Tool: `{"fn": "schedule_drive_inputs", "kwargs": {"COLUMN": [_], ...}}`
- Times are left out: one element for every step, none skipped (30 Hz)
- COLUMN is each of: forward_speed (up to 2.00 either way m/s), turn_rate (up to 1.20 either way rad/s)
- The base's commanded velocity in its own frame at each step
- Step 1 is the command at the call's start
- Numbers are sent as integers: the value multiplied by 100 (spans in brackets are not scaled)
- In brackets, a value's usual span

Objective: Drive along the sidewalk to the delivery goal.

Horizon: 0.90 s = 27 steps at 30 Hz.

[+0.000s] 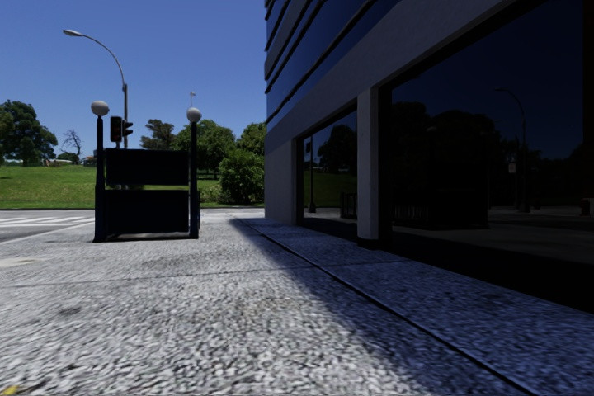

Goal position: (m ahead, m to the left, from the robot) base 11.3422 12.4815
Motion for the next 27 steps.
{"fn": "schedule_drive_inputs", "kwargs": {"forward_speed": [200,200,200,200,200,200,200,200,200,200,200,200,200,200,200,200,200,200,200,200,200,200,200,200,200,200,200], "turn_rate": [0,0,0,0,0,0,0,0,0,0,0,0,0,0,0,0,0,0,0,0,0,0,0,0,0,0,0]}}
